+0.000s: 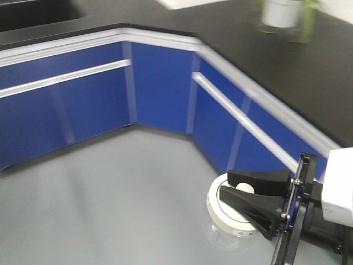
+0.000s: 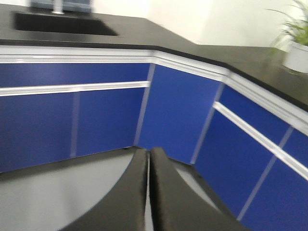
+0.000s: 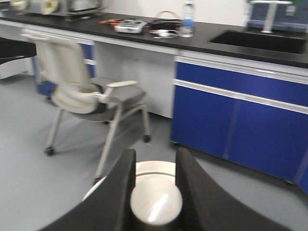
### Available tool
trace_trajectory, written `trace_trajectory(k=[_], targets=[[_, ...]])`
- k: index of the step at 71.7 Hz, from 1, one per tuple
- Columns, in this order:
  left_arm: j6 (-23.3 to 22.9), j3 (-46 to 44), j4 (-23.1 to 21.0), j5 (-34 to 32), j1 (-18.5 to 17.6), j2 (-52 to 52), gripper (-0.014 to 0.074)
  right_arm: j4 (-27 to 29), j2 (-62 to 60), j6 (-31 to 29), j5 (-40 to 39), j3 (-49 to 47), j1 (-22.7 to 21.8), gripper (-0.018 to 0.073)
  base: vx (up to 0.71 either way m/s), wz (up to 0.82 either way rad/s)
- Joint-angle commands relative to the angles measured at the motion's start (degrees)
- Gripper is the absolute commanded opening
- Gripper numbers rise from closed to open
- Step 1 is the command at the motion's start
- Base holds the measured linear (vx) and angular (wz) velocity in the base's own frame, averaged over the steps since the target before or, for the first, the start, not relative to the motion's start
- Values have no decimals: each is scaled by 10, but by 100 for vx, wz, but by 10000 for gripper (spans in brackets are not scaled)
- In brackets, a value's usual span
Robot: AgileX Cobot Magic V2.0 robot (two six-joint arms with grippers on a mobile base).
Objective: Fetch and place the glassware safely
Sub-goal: 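Drive the base toward the black lab bench holding the jar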
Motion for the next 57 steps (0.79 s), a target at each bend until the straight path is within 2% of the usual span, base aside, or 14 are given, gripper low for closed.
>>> trace_trajectory(k=[1, 30, 57], targets=[[-4, -15, 2, -37, 0, 6, -7, 36, -6, -5, -24, -15, -3, -1, 23, -92], [-4, -15, 2, -37, 0, 6, -7, 36, -6, -5, -24, -15, -3, -1, 22, -87], [-4, -15, 2, -37, 0, 6, -7, 36, -6, -5, -24, -15, -3, -1, 19, -73]])
